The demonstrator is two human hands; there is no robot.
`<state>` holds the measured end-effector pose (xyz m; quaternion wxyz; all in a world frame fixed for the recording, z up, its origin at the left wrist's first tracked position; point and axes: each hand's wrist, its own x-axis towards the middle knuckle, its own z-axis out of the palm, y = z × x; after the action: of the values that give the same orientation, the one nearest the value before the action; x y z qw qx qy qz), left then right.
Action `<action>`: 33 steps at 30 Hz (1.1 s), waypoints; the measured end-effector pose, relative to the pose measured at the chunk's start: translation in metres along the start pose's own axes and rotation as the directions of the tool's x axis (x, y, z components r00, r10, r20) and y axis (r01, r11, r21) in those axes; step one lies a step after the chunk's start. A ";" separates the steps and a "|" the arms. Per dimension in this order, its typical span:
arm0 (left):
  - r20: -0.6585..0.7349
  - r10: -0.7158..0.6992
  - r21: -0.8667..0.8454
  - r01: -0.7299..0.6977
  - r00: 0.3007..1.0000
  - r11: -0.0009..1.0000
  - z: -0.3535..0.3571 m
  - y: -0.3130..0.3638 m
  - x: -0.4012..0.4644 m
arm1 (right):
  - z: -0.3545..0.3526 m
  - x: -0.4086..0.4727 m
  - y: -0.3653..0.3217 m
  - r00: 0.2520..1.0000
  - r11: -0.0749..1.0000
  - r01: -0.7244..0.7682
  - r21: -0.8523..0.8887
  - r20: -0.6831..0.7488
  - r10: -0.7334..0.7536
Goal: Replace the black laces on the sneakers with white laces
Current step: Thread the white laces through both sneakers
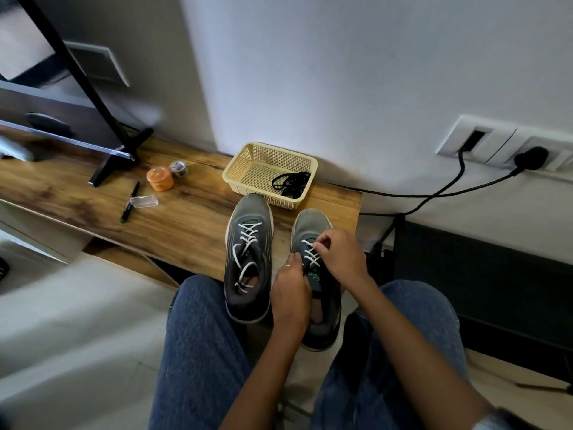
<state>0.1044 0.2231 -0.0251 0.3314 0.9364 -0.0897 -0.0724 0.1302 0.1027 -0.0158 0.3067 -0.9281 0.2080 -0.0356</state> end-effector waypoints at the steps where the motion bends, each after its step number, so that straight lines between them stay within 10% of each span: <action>1: 0.005 0.005 -0.001 -0.005 1.000 1.000 -0.001 0.000 -0.001 | 0.001 0.004 -0.003 0.999 1.000 0.002 -0.021 0.041 -0.001; 19: 0.035 -0.034 -0.003 0.034 0.999 0.999 0.004 -0.001 0.000 | -0.014 0.012 0.006 0.929 0.966 0.214 0.142 0.276 -0.246; 33: 0.053 -0.051 0.013 0.050 0.997 0.999 -0.001 0.000 0.001 | -0.015 0.001 0.002 0.989 0.973 0.070 0.220 0.111 -0.096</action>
<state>0.1058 0.2234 -0.0238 0.3216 0.9380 -0.0753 -0.1050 0.1274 0.0926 -0.0046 0.4158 -0.8977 0.1450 -0.0143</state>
